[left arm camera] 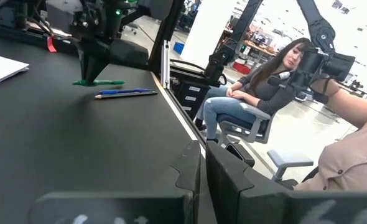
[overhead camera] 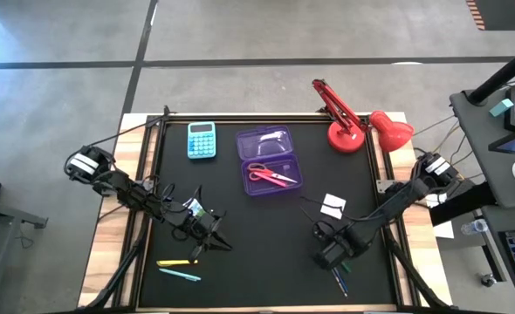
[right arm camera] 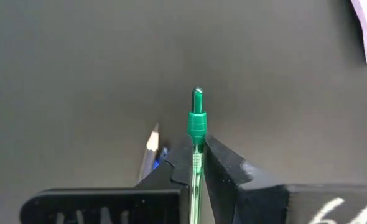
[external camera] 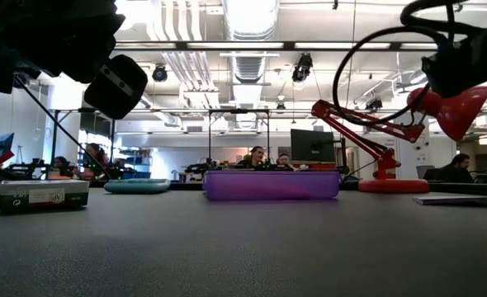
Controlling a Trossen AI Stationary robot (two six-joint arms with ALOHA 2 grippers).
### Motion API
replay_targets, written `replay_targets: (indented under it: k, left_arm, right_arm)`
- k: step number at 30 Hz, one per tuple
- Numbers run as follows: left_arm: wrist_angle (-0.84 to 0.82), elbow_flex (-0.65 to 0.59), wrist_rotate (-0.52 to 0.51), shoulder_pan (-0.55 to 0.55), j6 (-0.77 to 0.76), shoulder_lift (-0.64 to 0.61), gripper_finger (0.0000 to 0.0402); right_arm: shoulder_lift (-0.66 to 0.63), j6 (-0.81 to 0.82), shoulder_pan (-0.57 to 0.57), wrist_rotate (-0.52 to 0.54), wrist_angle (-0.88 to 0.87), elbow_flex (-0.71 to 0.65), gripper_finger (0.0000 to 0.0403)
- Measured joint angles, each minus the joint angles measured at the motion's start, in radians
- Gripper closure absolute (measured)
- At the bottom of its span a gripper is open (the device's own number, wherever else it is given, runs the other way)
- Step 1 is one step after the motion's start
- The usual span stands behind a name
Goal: Pack school essentials
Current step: Put the green pen into the violet supply box
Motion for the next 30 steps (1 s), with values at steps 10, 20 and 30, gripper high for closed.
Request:
replay_targets:
  k: [10,20,30]
  left_arm:
    - [0.003,0.0,0.0,0.0,0.0,0.0,0.0393]
    - [0.002,0.0,0.0,0.002,0.0,0.0,0.0393]
    - [-0.001,0.0,0.0,0.005,0.0,0.0,0.0393]
  right_arm:
    - [-0.009,-0.067,-0.037,0.041,0.01,0.001,0.0383]
    - [-0.008,-0.141,-0.073,0.064,0.031,0.001,0.0394]
    - [0.045,-0.137,-0.072,0.058,0.039,-0.001,0.0395]
